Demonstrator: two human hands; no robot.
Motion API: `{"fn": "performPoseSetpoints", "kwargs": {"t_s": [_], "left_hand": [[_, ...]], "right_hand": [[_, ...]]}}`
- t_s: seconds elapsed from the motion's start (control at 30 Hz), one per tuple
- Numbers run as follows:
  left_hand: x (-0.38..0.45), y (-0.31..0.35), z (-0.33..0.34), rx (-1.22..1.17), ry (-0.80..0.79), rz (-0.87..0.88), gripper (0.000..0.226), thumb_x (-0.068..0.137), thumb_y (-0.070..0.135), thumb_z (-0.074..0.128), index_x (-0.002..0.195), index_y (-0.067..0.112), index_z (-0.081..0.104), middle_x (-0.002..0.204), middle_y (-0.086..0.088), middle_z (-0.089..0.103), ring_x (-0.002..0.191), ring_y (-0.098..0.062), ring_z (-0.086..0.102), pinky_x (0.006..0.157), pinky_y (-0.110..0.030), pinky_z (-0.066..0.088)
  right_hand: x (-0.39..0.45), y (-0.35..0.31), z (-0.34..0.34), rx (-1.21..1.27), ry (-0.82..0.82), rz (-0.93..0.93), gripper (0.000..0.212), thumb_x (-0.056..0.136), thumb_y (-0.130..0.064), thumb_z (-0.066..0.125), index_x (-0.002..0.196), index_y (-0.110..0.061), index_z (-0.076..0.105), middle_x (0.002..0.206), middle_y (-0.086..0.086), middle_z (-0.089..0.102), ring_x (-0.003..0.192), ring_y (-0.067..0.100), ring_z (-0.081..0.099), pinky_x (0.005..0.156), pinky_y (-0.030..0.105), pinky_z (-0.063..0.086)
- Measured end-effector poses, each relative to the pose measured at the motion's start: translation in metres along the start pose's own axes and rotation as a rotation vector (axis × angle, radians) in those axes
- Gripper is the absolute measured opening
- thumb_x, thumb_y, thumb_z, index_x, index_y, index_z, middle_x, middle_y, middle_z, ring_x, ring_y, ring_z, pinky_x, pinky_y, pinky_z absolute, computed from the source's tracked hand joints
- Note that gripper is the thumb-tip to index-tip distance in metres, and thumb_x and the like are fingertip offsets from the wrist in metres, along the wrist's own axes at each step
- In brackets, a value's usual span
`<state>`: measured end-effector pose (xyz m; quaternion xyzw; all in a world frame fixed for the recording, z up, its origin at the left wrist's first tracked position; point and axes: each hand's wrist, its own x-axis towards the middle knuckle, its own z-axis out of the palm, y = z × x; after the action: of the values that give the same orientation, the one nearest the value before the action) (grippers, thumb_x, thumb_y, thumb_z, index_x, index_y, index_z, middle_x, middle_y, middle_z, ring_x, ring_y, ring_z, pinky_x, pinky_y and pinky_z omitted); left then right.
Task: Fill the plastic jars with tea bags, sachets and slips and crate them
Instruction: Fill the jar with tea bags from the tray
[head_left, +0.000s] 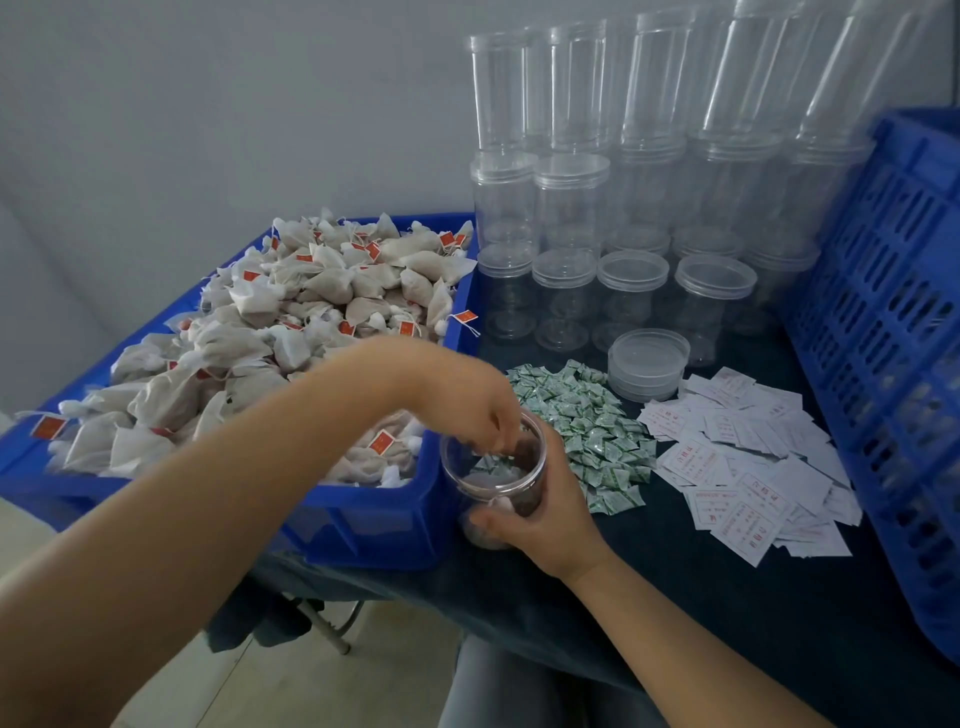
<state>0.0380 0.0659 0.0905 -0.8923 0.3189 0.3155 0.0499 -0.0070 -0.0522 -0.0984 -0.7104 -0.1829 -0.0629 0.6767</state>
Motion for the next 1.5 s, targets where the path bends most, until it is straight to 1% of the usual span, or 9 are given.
{"fn": "performPoseSetpoints", "kwargs": {"t_s": [0.1,0.27,0.53,0.63,0.8,1.07,1.23,1.37,1.5], "left_hand": [[-0.024,-0.019,-0.006,-0.197,0.228,-0.006,0.015,0.096,0.023,0.051,0.102,0.029,0.064,0.094,0.015,0.066,0.088,0.001,0.061,0.074,-0.009,0.046],[-0.040,-0.060,0.010,-0.187,0.488,-0.123,0.013,0.094,0.023,0.056,0.091,0.034,0.060,0.092,0.018,0.063,0.085,0.001,0.059,0.073,-0.013,0.044],[-0.028,-0.089,0.051,-0.092,0.502,-0.237,0.005,0.089,0.039,0.060,0.092,0.035,0.057,0.093,0.016,0.060,0.083,0.006,0.053,0.080,-0.027,0.050],[-0.026,-0.090,0.053,-0.163,0.515,-0.262,0.016,0.088,0.038,0.063,0.099,0.035,0.052,0.095,0.015,0.062,0.087,-0.001,0.058,0.083,-0.031,0.052],[-0.018,-0.090,0.057,-0.072,0.537,-0.290,0.029,0.086,0.035,0.064,0.113,0.024,0.059,0.082,0.020,0.047,0.073,0.003,0.046,0.059,-0.014,0.033],[-0.016,-0.088,0.058,-0.054,0.567,-0.264,0.008,0.088,0.030,0.062,0.085,0.031,0.055,0.077,0.017,0.053,0.068,0.002,0.051,0.056,-0.018,0.034],[-0.018,-0.088,0.059,-0.043,0.592,-0.264,0.006,0.090,0.027,0.060,0.087,0.030,0.057,0.076,0.020,0.053,0.068,0.004,0.052,0.057,-0.015,0.035],[-0.022,-0.090,0.057,-0.082,0.623,-0.261,0.013,0.089,0.026,0.061,0.083,0.033,0.053,0.082,0.015,0.057,0.074,-0.003,0.056,0.068,-0.024,0.047],[-0.028,-0.093,0.056,-0.160,0.655,-0.254,0.006,0.091,0.027,0.059,0.090,0.029,0.053,0.090,0.009,0.058,0.081,-0.008,0.057,0.071,-0.025,0.048]], "right_hand": [[-0.001,0.001,0.000,-0.015,0.004,0.012,0.091,0.057,-0.041,0.090,0.129,-0.066,0.040,0.122,-0.028,0.055,0.121,0.004,0.055,0.091,0.017,0.050],[-0.002,0.003,0.000,-0.011,0.000,0.039,0.093,0.053,-0.045,0.091,0.127,-0.068,0.040,0.122,-0.030,0.054,0.124,0.004,0.053,0.090,0.020,0.052],[-0.003,0.002,0.000,-0.014,-0.005,0.055,0.093,0.054,-0.044,0.090,0.128,-0.068,0.039,0.122,-0.028,0.053,0.122,0.000,0.053,0.087,0.014,0.050],[-0.004,0.001,0.000,-0.017,-0.002,0.054,0.092,0.054,-0.043,0.089,0.127,-0.068,0.040,0.122,-0.027,0.053,0.122,0.001,0.053,0.086,0.012,0.049],[-0.003,0.001,-0.001,-0.025,-0.001,0.052,0.092,0.054,-0.045,0.089,0.128,-0.068,0.039,0.121,-0.028,0.053,0.122,0.001,0.053,0.086,0.012,0.049],[-0.003,0.000,-0.001,-0.017,-0.006,0.060,0.093,0.054,-0.044,0.089,0.129,-0.067,0.039,0.121,-0.027,0.054,0.120,0.000,0.054,0.086,0.011,0.049],[-0.003,0.000,0.000,-0.021,-0.003,0.058,0.093,0.055,-0.046,0.089,0.129,-0.068,0.038,0.121,-0.029,0.053,0.121,0.000,0.054,0.086,0.010,0.048],[-0.003,0.000,0.000,-0.027,0.001,0.052,0.092,0.055,-0.048,0.088,0.129,-0.069,0.037,0.121,-0.029,0.053,0.123,0.001,0.053,0.089,0.010,0.047],[-0.003,0.000,0.000,-0.028,0.001,0.052,0.092,0.055,-0.049,0.088,0.129,-0.069,0.037,0.122,-0.029,0.053,0.123,0.002,0.053,0.089,0.011,0.047]]}}
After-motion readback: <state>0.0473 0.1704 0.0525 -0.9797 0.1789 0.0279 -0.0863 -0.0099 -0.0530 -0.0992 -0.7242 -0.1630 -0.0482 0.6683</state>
